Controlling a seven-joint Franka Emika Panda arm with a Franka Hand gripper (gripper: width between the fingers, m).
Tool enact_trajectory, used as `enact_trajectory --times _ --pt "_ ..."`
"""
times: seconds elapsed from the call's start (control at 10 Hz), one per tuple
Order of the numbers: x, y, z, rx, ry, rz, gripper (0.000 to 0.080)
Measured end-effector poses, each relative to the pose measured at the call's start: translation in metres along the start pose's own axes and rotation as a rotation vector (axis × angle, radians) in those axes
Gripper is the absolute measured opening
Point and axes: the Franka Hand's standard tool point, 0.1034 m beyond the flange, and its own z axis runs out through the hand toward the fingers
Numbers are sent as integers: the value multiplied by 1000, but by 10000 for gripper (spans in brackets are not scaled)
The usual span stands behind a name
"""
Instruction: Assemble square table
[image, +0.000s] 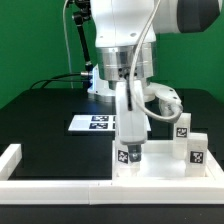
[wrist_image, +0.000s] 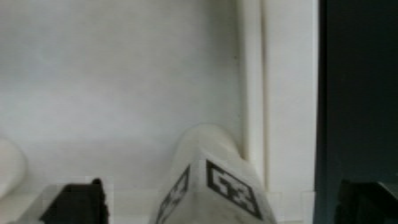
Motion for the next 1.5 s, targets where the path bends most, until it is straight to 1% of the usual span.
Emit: enact_trajectory --times 0.2,0.4,0.5,0.6,0.7,0.8,0.9,1.3,1.5 --pt "6 1 0 -9 17 -296 649" --pt "1 1 1 -26 33 -498 649" --pt "0 1 2 -28 34 -579 649" --pt "2 0 2 -22 40 -573 640" --pt "2 1 2 -22 40 -537 481" --pt "3 3 3 -27 39 -518 481" --pt "4 4 4 -28 39 -468 285" --pt "4 3 4 -18 43 -173 287" --pt "6 2 3 -21 41 22 287"
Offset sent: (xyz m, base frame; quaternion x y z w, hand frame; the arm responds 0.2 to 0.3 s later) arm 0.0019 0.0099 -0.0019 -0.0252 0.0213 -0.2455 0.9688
